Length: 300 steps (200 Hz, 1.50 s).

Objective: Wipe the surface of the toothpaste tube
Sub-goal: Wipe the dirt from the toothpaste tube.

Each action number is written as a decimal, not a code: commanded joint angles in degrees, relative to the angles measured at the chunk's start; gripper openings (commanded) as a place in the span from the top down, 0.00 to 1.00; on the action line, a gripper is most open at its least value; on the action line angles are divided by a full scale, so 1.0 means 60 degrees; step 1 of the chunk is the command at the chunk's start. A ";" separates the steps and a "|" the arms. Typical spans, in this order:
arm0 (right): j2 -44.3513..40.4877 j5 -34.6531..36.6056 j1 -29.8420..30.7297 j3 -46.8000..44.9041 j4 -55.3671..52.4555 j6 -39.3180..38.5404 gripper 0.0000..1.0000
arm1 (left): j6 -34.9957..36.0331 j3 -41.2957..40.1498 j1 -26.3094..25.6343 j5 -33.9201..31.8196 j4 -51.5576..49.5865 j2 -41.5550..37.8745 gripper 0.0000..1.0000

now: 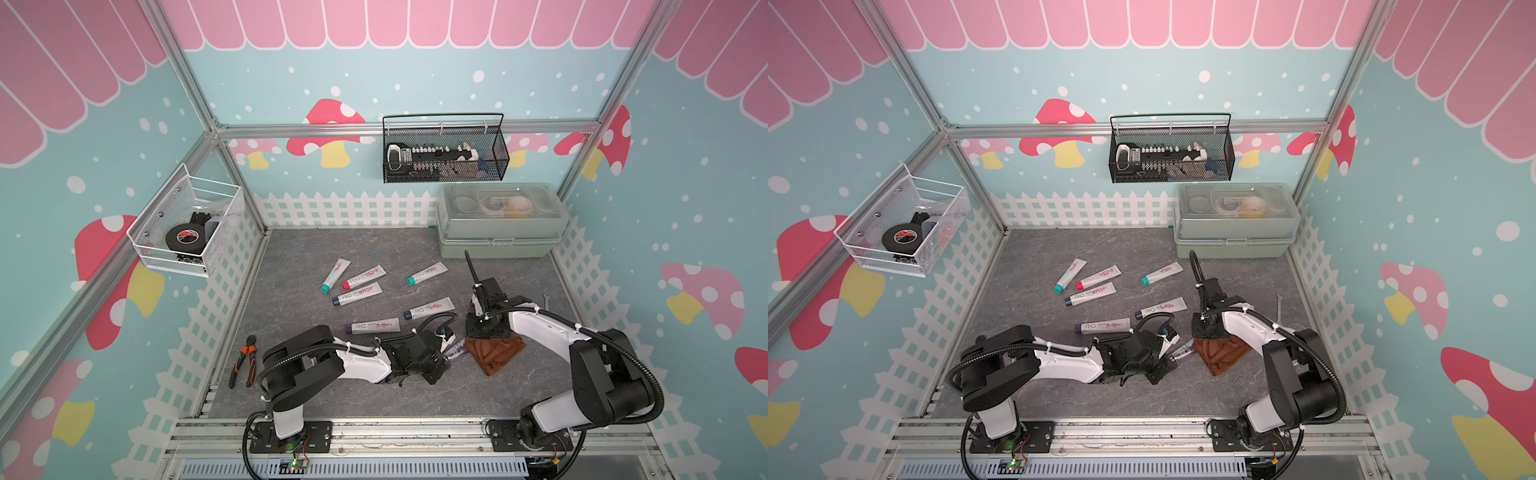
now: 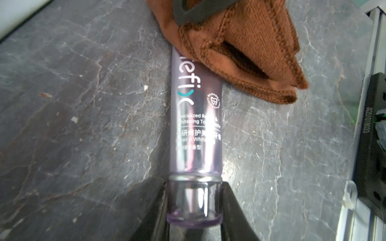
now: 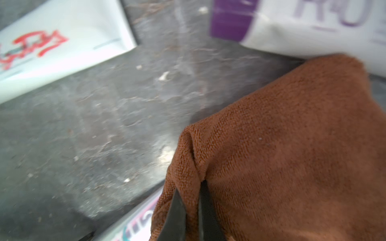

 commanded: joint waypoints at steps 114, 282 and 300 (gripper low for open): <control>-0.0757 -0.1133 0.1651 -0.0109 -0.0650 0.0383 1.00 | -0.0028 -0.0026 0.0155 -0.0233 -0.0840 0.0120 0.74; -0.0402 0.0707 -0.0667 -0.0675 -0.0578 0.0129 1.00 | -0.0116 -0.0139 0.0397 -0.0451 -0.0862 -0.0158 0.74; -0.0862 0.0957 -0.0737 -0.0754 -0.0707 0.0222 1.00 | -0.0073 0.0163 0.0555 -0.0661 -0.1257 -0.0186 0.74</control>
